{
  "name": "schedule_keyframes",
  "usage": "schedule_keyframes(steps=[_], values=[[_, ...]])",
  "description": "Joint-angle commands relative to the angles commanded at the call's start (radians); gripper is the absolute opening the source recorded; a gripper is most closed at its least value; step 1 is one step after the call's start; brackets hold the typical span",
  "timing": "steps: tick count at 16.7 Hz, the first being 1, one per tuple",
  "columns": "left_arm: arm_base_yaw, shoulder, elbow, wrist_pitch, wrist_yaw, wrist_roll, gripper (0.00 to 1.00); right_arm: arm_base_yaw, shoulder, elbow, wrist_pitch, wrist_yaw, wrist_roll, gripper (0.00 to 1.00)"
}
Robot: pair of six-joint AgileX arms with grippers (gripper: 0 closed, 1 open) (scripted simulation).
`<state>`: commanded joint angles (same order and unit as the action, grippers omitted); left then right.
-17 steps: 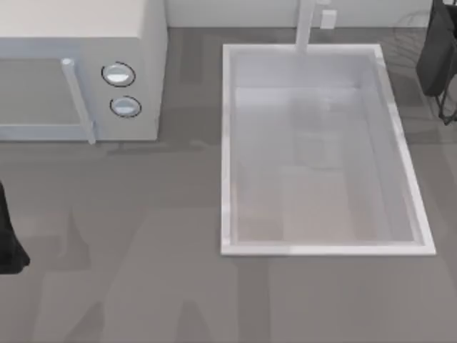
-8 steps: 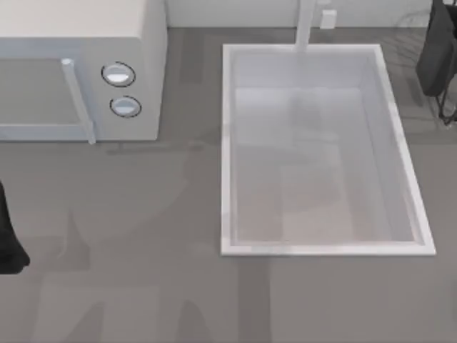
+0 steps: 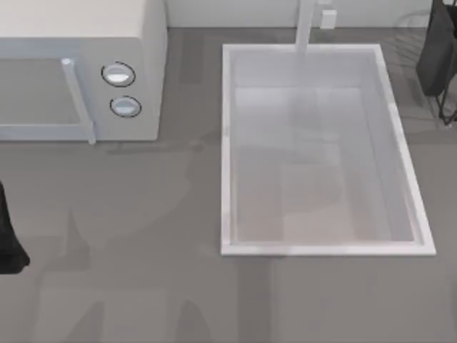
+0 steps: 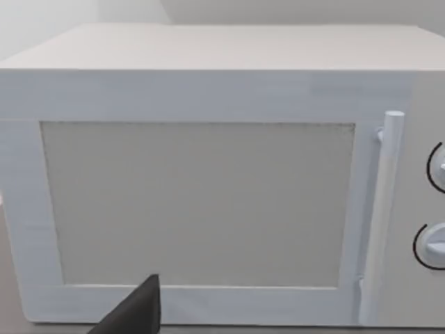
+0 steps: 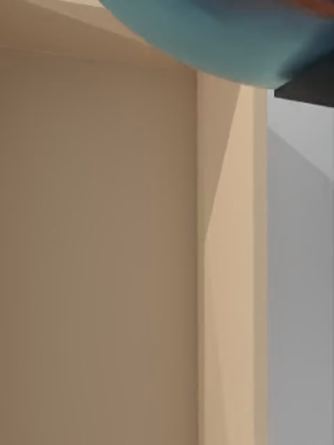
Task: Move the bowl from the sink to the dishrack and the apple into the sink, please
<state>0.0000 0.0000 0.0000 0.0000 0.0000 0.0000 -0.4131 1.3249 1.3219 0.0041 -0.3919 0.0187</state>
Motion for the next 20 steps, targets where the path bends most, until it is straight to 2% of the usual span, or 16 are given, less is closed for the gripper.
schedule_keyframes(steps=[4,10,13,20], values=[[0.000,0.000,0.000,0.000,0.000,0.000,1.00,0.019,0.108,-0.054,0.154,0.017,0.000,0.00],[0.000,0.000,0.000,0.000,0.000,0.000,1.00,0.070,0.347,-0.222,0.591,0.072,-0.003,0.00],[0.000,0.000,0.000,0.000,0.000,0.000,1.00,0.094,0.432,-0.302,0.752,0.100,-0.003,0.00],[0.000,0.000,0.000,0.000,0.000,0.000,1.00,0.106,0.472,-0.343,0.819,0.115,-0.002,0.00]])
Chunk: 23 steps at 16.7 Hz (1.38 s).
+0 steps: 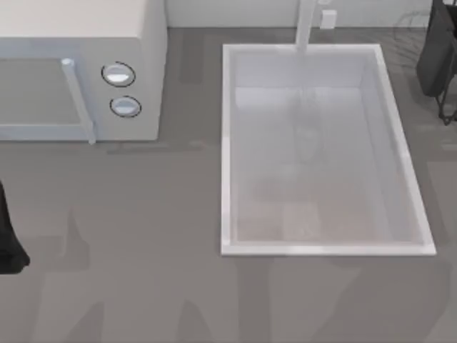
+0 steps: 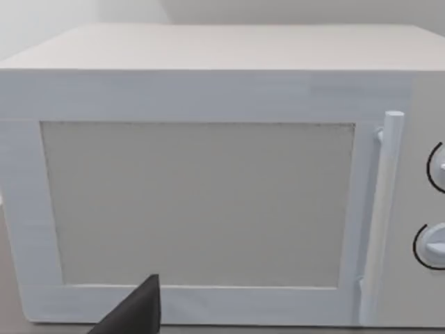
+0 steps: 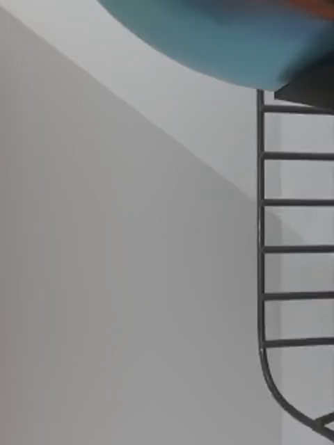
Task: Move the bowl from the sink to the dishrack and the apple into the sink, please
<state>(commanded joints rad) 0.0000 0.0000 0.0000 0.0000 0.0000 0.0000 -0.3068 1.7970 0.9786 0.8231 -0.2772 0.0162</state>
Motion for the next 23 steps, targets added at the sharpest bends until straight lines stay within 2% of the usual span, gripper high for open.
schedule_keyframes(steps=[13,23], values=[[0.000,0.000,0.000,0.000,0.000,0.000,1.00,0.000,0.000,0.000,0.000,0.000,0.000,0.98],[0.000,0.000,0.000,0.000,0.000,0.000,1.00,-0.002,0.000,0.000,0.000,0.000,0.000,1.00]])
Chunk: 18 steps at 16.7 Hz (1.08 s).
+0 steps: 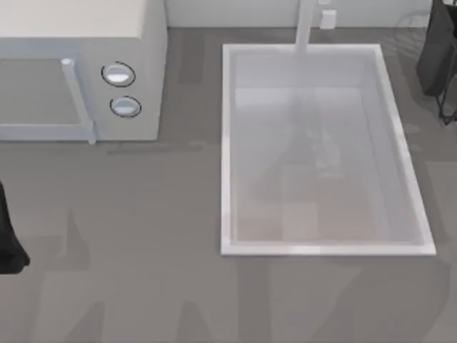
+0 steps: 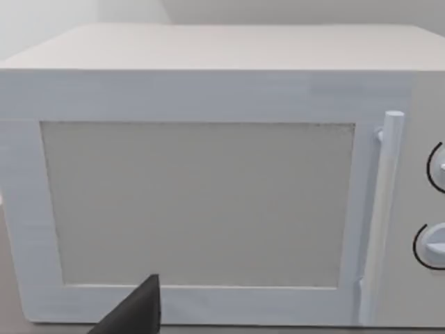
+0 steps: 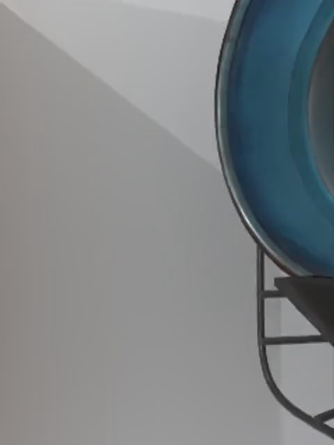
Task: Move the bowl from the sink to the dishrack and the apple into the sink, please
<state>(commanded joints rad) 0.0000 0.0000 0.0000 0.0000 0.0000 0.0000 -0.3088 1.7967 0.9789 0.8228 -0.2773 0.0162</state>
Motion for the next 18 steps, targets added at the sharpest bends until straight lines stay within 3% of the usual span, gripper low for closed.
schedule_keyframes(steps=[7,18], values=[[0.000,0.000,0.000,0.000,0.000,0.000,1.00,0.054,-0.284,-0.142,-0.118,0.033,-0.002,1.00],[0.000,0.000,0.000,0.000,0.000,0.000,1.00,0.211,-1.263,-0.669,-0.562,0.190,-0.013,1.00]])
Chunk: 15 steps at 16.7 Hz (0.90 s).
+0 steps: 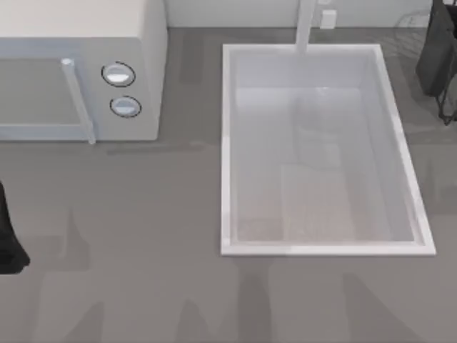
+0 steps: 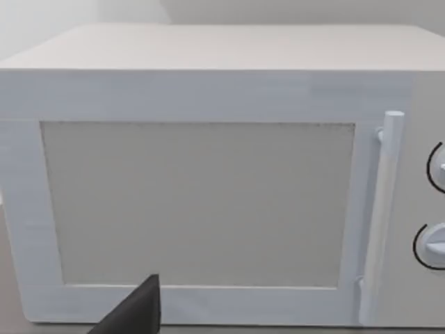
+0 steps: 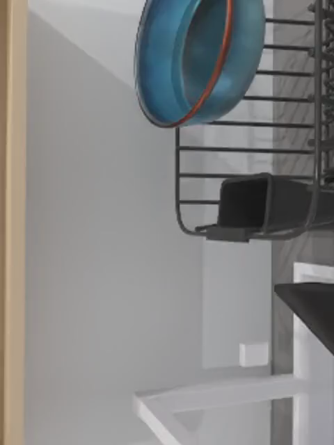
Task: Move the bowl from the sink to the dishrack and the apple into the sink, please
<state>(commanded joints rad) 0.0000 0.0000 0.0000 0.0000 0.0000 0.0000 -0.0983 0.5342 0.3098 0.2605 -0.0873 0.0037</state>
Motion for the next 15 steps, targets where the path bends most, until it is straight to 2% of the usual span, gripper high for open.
schedule_keyframes(steps=[7,15], values=[[0.000,0.000,0.000,0.000,0.000,0.000,1.00,0.085,-0.467,-0.268,-0.225,0.076,-0.003,1.00],[0.000,0.000,0.000,0.000,0.000,0.000,1.00,0.098,-0.534,-0.310,-0.260,0.087,-0.004,1.00]])
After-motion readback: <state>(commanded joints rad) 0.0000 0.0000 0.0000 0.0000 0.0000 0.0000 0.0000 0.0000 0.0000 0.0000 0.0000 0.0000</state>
